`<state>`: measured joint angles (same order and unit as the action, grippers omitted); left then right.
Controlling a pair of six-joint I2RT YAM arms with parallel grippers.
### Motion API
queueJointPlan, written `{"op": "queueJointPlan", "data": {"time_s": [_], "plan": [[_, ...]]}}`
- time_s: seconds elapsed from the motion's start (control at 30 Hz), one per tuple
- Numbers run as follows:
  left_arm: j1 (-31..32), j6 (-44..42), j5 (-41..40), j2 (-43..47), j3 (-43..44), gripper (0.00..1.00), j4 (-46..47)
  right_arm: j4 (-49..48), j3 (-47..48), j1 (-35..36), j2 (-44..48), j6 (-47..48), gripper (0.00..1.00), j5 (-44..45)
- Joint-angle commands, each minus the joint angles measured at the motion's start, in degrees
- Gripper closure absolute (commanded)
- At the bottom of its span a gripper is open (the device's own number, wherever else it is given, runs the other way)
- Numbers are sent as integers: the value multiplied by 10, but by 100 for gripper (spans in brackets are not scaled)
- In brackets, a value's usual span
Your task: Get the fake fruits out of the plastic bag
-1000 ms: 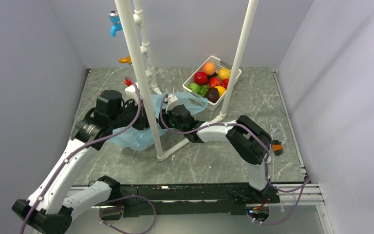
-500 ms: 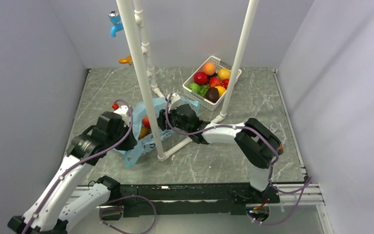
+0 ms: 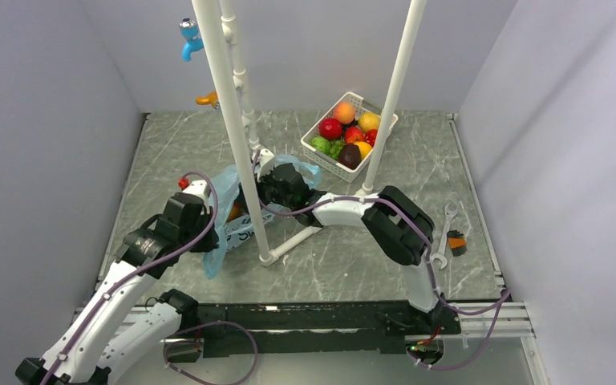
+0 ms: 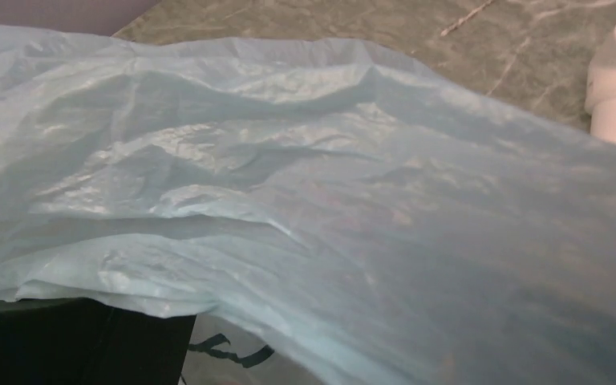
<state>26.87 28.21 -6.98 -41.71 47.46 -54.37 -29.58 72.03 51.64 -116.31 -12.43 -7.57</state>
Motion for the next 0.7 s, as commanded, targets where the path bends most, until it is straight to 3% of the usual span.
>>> {"op": "queueJointPlan", "data": {"time_s": [0.0,0.27,0.37,0.47,0.67], "plan": [[0,4,4,-6,1,100,31,-17,49,3,-30,40,13,7],[0,3,29,-24,-4,100,59,-31,103,25,-93,115,1,53],[0,6,38,-34,-1,100,65,-27,111,37,-97,153,0,72],[0,-5,46,-42,12,100,66,-34,84,37,-76,127,0,102],[0,-80,59,-57,106,100,40,62,61,35,-11,28,1,319]]}}
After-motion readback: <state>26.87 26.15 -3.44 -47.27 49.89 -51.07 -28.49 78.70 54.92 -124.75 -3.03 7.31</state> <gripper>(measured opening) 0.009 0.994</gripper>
